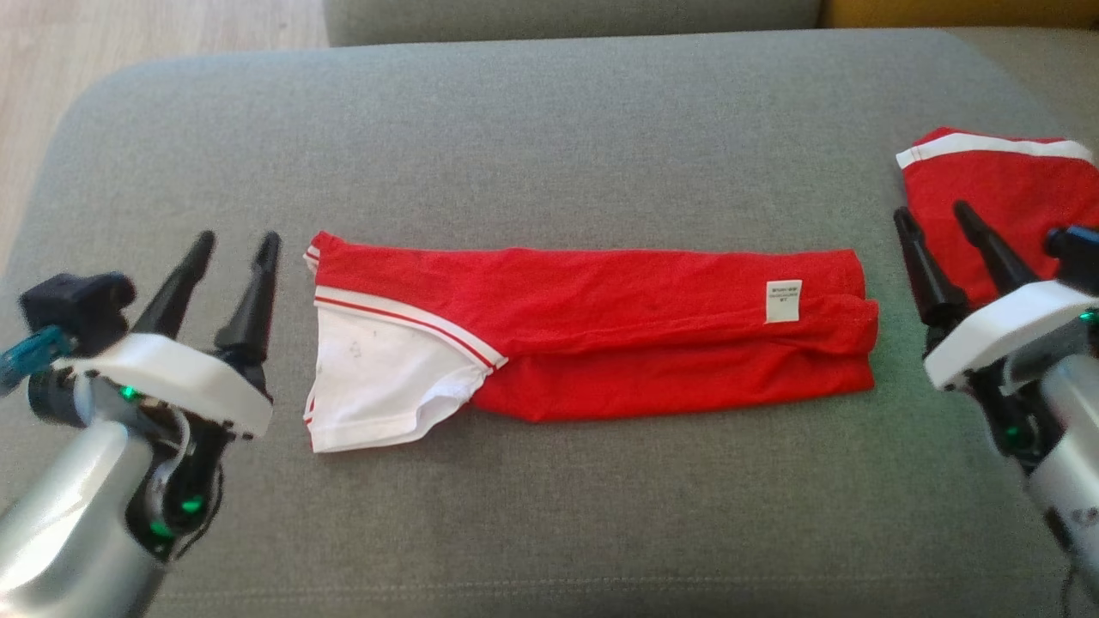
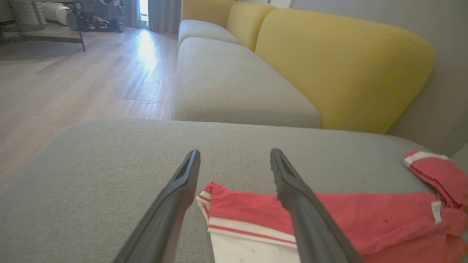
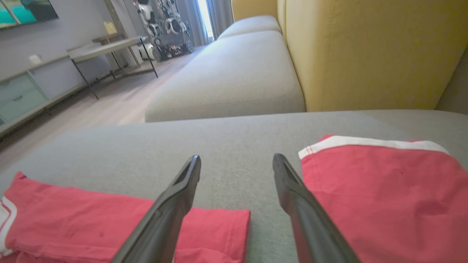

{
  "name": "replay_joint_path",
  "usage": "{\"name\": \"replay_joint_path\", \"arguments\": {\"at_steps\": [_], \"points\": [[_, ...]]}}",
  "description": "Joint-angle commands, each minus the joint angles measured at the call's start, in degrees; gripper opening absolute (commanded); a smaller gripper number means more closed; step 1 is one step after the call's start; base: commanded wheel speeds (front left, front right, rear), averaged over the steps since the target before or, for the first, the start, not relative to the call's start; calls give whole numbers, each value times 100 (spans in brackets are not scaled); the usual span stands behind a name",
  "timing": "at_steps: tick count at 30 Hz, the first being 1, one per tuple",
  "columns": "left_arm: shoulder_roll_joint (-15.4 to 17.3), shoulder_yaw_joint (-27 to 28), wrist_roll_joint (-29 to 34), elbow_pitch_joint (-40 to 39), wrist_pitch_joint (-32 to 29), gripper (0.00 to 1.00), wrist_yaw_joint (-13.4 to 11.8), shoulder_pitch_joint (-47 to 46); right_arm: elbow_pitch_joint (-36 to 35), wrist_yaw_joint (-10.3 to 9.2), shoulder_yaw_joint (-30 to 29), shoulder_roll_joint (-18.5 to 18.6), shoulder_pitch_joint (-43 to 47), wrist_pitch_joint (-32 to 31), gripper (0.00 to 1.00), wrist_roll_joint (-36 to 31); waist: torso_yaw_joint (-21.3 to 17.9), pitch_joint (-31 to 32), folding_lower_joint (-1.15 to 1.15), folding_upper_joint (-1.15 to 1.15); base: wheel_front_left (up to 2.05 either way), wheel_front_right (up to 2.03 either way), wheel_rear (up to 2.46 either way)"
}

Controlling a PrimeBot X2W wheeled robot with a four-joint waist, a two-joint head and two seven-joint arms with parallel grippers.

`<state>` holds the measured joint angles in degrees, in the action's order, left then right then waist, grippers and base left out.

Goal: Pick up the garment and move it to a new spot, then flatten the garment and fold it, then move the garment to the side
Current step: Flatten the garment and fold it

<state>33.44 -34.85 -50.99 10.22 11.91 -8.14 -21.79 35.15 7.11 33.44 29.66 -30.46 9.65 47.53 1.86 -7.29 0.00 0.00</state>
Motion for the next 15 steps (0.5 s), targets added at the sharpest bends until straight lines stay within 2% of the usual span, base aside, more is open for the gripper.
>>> {"name": "replay_joint_path", "arguments": {"at_steps": [1, 6, 9, 10, 15], "points": [[25, 451, -77, -159, 162, 100, -101, -117, -230, 37, -190, -49, 79, 192, 100, -162, 7, 65, 0, 0, 0, 0, 0], [-716, 1119, -47, -365, 301, 100, -214, 263, -651, 37, -936, -578, 518, 442, 100, -855, 30, 147, 0, 0, 0, 0, 0], [-1236, 1684, 439, -521, 305, 100, -157, 562, -984, 37, -1402, -964, 871, 496, 100, -1440, 35, 179, 0, 0, 0, 0, 0], [-1236, 1684, 439, -521, 305, 100, -157, 562, -984, 37, -1402, -964, 871, 496, 100, -1440, 35, 179, 0, 0, 0, 0, 0], [-2100, 2301, 1344, -596, 307, 100, 160, 1170, -1575, 37, -2089, -1692, 1546, 524, 100, -2176, 27, 254, 0, 0, 0, 0, 0]]}}
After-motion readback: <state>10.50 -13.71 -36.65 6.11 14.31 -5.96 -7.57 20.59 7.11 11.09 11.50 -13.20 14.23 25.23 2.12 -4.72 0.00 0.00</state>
